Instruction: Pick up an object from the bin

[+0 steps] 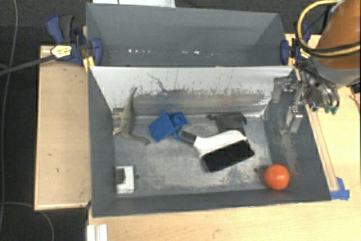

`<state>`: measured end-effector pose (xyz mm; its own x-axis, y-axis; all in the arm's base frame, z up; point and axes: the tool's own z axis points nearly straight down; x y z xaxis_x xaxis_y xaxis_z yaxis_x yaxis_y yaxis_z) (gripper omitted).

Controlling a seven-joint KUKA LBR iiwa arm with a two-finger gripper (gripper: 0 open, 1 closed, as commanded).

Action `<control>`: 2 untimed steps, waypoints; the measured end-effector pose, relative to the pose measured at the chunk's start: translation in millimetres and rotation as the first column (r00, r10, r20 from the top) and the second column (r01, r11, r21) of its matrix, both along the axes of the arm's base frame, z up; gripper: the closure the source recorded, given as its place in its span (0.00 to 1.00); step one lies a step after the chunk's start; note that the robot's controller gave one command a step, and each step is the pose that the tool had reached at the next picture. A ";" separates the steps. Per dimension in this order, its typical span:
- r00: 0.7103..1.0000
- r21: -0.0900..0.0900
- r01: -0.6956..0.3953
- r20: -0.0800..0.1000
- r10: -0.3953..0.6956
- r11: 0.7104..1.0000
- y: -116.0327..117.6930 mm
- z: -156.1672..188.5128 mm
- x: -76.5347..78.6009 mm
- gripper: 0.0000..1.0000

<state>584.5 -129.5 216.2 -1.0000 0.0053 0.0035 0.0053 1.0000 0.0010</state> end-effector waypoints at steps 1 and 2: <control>1.000 -0.002 -0.003 0.008 0.003 1.000 0.6 5.2 1.3 0.00; 0.993 -0.002 -0.114 0.009 0.114 0.994 26.9 -49.2 -1.9 0.00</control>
Offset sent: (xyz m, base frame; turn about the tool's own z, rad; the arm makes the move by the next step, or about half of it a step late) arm -0.0097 0.0730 -0.1462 -0.3062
